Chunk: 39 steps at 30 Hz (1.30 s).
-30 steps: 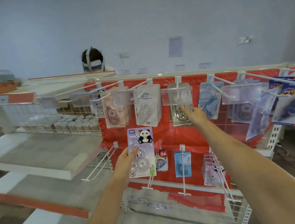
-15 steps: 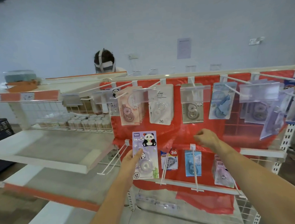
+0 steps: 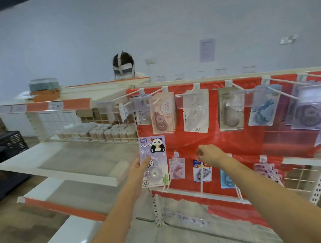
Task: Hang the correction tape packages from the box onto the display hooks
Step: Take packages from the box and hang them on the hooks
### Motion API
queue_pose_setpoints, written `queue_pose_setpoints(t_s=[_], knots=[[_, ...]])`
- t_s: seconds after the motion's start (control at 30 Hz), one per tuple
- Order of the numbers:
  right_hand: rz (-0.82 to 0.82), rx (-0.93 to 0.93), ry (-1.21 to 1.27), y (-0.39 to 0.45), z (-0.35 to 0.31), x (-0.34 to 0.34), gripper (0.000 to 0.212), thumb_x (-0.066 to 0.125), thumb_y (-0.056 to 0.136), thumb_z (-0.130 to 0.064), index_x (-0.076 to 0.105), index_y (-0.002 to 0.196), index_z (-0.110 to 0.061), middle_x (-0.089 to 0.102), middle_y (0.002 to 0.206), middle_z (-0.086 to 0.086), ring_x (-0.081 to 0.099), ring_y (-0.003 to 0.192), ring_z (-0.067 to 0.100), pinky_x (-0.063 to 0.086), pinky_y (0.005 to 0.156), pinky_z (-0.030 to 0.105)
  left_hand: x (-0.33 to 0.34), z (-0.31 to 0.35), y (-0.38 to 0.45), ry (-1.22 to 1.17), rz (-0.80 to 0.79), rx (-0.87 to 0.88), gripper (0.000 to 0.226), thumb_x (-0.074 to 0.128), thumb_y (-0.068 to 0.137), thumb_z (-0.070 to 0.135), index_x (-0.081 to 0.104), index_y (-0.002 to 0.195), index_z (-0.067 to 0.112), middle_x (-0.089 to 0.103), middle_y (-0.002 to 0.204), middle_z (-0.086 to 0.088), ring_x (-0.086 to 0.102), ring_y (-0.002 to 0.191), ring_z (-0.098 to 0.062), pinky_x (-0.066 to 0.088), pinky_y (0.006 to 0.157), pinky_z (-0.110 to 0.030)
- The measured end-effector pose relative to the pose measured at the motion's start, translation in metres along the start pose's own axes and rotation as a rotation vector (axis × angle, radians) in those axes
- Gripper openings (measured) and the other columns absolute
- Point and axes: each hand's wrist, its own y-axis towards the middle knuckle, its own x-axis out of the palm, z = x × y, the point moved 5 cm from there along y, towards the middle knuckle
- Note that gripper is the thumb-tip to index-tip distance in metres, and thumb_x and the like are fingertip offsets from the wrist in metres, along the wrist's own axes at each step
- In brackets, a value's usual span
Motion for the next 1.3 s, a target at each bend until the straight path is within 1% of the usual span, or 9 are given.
queue_pose_setpoints(t_s=[0.1, 0.17, 0.23, 0.53, 0.67, 0.77, 0.97, 1.17, 1.3], knots=[[-0.04, -0.085, -0.044, 0.003, -0.038, 0.008, 0.028, 0.046, 0.093, -0.02, 0.059, 0.117, -0.014, 0.061, 0.122, 0.008, 0.057, 0.11, 0.027, 0.046, 0.088, 0.033, -0.025, 0.02, 0.007, 0.045, 0.026, 0.033, 0.035, 0.065, 0.084, 0.036, 0.066, 0.112, 0.016, 0.072, 0.107, -0.006, 0.069, 0.094, -0.024, 0.055, 0.081, -0.039], [-0.055, -0.154, -0.072, 0.006, -0.06, 0.01, 0.027, 0.047, 0.092, -0.021, 0.06, 0.115, -0.015, 0.062, 0.12, 0.008, 0.057, 0.109, 0.027, 0.045, 0.085, 0.032, -0.039, 0.034, 0.012, 0.091, 0.077, 0.069, 0.024, 0.066, 0.086, 0.032, 0.067, 0.104, 0.017, 0.072, 0.101, -0.004, 0.066, 0.095, -0.025, 0.05, 0.09, -0.043], [-0.07, -0.215, -0.066, 0.011, -0.079, 0.01, 0.025, 0.048, 0.092, -0.022, 0.061, 0.114, -0.016, 0.062, 0.119, 0.007, 0.057, 0.108, 0.026, 0.045, 0.084, 0.031, -0.051, 0.049, 0.017, 0.107, 0.129, 0.102, 0.01, 0.064, 0.089, 0.027, 0.067, 0.097, 0.021, 0.071, 0.097, -0.002, 0.064, 0.095, -0.025, 0.048, 0.092, -0.043], [-0.099, -0.395, -0.084, 0.021, -0.122, 0.007, 0.026, 0.052, 0.095, -0.026, 0.06, 0.117, -0.015, 0.062, 0.121, 0.005, 0.057, 0.108, 0.024, 0.044, 0.088, 0.031, -0.07, 0.092, 0.034, 0.043, 0.181, 0.172, 0.008, 0.064, 0.089, 0.021, 0.067, 0.094, 0.015, 0.068, 0.094, -0.01, 0.06, 0.093, -0.029, 0.046, 0.096, -0.051], [-0.121, -0.381, -0.087, 0.023, -0.122, 0.008, 0.024, 0.053, 0.095, -0.025, 0.062, 0.115, -0.016, 0.064, 0.118, 0.003, 0.058, 0.106, 0.022, 0.045, 0.087, 0.029, -0.074, 0.102, 0.043, 0.006, 0.138, 0.208, 0.013, 0.064, 0.088, 0.024, 0.067, 0.097, 0.015, 0.069, 0.1, -0.01, 0.062, 0.094, -0.029, 0.045, 0.097, -0.05], [-0.12, -0.342, -0.089, 0.029, -0.123, 0.005, 0.024, 0.056, 0.093, -0.025, 0.063, 0.113, -0.016, 0.064, 0.116, 0.002, 0.059, 0.104, 0.02, 0.045, 0.086, 0.028, -0.079, 0.105, 0.052, 0.015, 0.074, 0.241, 0.036, 0.07, 0.081, 0.034, 0.065, 0.108, 0.012, 0.065, 0.113, -0.016, 0.061, 0.103, -0.033, 0.045, 0.099, -0.052], [-0.081, -0.245, -0.037, 0.041, -0.151, 0.012, 0.025, 0.053, 0.094, -0.024, 0.062, 0.115, -0.014, 0.063, 0.117, 0.005, 0.058, 0.105, 0.022, 0.046, 0.09, 0.031, -0.098, 0.105, 0.076, 0.012, 0.02, 0.186, 0.05, 0.07, 0.075, 0.045, 0.065, 0.112, 0.012, 0.07, 0.108, -0.01, 0.064, 0.1, -0.03, 0.048, 0.096, -0.048], [-0.099, -0.193, -0.047, 0.051, -0.191, 0.035, 0.028, 0.05, 0.095, -0.027, 0.062, 0.119, -0.019, 0.061, 0.124, 0.005, 0.057, 0.111, 0.024, 0.045, 0.094, 0.031, -0.115, 0.101, 0.1, 0.142, -0.063, 0.16, 0.048, 0.06, 0.088, 0.045, 0.056, 0.128, 0.019, 0.063, 0.122, 0.008, 0.056, 0.114, -0.013, 0.042, 0.093, -0.033], [-0.113, -0.146, -0.01, 0.051, -0.2, 0.05, 0.027, 0.05, 0.096, -0.03, 0.061, 0.119, -0.019, 0.061, 0.124, 0.004, 0.057, 0.111, 0.022, 0.046, 0.096, 0.034, -0.118, 0.104, 0.116, 0.168, -0.138, 0.206, 0.056, 0.057, 0.091, 0.043, 0.046, 0.139, 0.017, 0.056, 0.134, 0.004, 0.052, 0.119, -0.015, 0.038, 0.089, -0.03]])
